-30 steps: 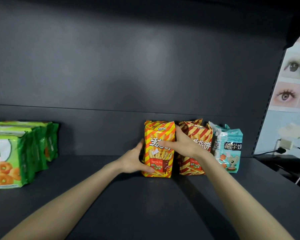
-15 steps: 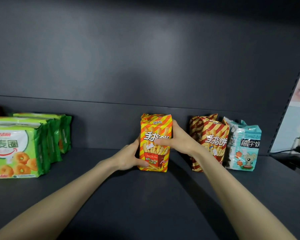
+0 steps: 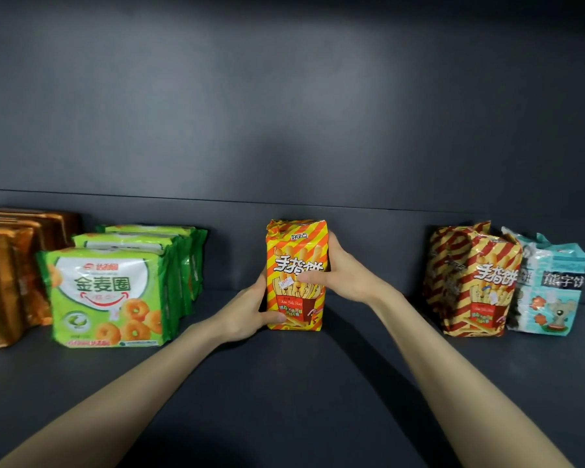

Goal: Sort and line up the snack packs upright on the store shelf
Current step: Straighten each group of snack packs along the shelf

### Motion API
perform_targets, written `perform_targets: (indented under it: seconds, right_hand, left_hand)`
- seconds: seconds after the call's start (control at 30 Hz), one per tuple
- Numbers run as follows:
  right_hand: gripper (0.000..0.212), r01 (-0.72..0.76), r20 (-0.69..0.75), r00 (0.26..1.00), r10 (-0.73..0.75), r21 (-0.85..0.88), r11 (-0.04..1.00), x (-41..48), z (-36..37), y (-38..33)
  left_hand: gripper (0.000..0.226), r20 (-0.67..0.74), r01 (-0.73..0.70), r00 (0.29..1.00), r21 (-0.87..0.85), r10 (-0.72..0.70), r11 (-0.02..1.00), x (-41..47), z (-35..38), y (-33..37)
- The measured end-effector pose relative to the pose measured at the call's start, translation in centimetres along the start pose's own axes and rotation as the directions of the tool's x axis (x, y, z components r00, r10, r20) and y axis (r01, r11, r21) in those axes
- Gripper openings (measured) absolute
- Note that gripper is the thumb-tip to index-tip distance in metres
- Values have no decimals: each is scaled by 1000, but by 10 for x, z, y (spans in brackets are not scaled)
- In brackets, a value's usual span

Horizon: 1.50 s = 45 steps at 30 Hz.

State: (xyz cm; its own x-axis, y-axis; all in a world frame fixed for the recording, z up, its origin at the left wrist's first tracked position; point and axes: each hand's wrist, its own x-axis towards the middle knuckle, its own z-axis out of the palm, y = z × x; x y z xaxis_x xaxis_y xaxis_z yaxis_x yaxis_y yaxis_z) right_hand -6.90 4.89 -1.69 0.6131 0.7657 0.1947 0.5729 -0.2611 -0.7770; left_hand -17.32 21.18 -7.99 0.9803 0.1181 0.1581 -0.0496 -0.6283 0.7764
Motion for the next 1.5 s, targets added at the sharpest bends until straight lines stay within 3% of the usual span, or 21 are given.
perform_targets:
  seconds: [0.6,0.73,0.97,1.1,1.5]
  right_hand:
    - [80,-51,12,999,49,168,985,19,60,-24]
    - [70,-67,22,998,64,204,977,19,63,-15]
    - [78,-59,-21,998,63,123,991,17,61,-5]
    - [68,-31,-48,998,38,145,989,14,66,-6]
    - [69,26,-98,995,-15,115,993,21,86,-14]
  left_hand:
    - [77,-118,10,993,-66,-18,998,-22,-34,-34]
    - [79,-147,10,989,-61,-19,998,-24,-33,-36]
    - [80,-157,-15,987,-20,11,1000,-28,-33,-41]
    - [79,-170,-15,985,-71,3,997,-31,-33,-40]
    - [69,-211,39,974,-195,-81,980,-34,-42,-41]
